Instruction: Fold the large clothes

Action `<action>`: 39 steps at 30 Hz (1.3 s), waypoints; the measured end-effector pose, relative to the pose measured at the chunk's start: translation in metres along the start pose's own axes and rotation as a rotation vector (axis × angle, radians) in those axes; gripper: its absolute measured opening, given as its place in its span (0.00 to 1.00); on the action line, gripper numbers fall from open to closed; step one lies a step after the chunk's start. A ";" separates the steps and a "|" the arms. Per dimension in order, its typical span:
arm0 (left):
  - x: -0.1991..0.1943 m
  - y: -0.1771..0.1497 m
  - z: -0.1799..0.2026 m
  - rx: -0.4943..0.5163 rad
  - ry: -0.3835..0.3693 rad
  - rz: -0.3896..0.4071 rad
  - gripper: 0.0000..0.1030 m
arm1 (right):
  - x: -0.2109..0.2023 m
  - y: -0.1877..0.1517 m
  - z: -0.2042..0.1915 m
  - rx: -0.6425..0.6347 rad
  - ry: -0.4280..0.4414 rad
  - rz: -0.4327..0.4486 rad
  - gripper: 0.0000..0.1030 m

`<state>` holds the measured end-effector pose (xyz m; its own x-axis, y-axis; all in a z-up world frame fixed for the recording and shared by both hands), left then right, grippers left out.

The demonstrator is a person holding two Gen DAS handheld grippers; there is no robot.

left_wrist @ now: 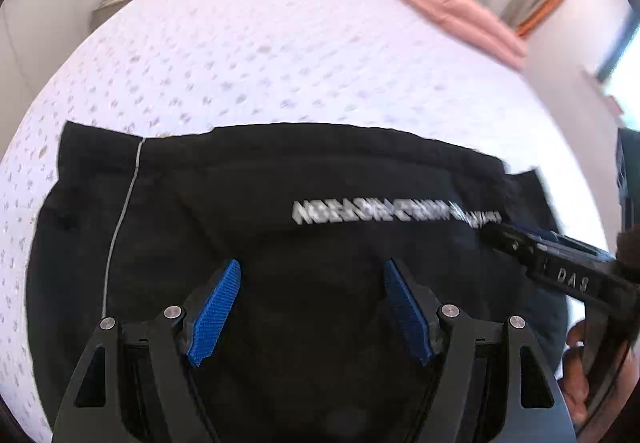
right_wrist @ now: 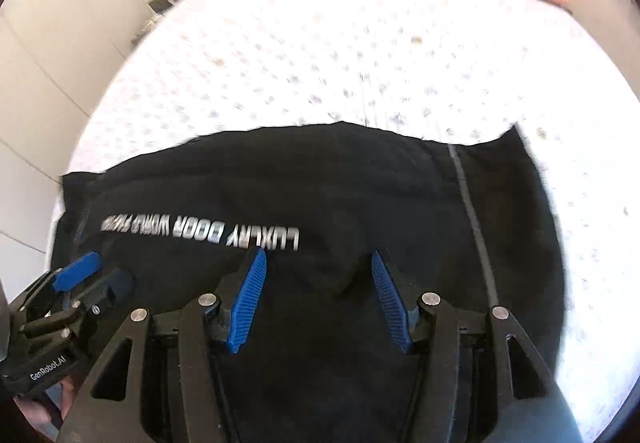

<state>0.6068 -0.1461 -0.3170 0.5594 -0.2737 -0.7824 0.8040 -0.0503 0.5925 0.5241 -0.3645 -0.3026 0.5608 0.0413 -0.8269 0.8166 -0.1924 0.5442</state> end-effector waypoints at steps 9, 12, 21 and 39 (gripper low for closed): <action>0.009 0.011 -0.010 0.042 -0.034 -0.015 0.80 | 0.030 0.004 0.016 0.019 0.065 -0.059 0.58; -0.009 0.014 -0.023 0.029 -0.002 0.045 0.79 | 0.004 0.006 0.029 0.052 0.162 -0.007 0.59; -0.064 -0.009 -0.125 -0.053 0.102 0.064 0.79 | -0.058 -0.047 0.104 0.033 0.021 -0.013 0.74; -0.012 -0.058 -0.175 -0.298 -0.343 -0.261 0.79 | 0.001 -0.095 0.168 0.250 0.275 -0.219 1.00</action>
<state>0.5886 0.0280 -0.3756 0.2751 -0.5896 -0.7594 0.9581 0.1032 0.2670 0.4241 -0.5113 -0.3784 0.4213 0.3611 -0.8319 0.8810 -0.3806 0.2810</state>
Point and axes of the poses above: each gripper's, at about its wrist camera, not at the fingertips, and x roughly the way its jaws point, z to its right, y to its top, the point moved 8 cm from there along x, roughly the way its jaws point, and after that the axes turned 9 degrees about z, right-handed, at the moved point
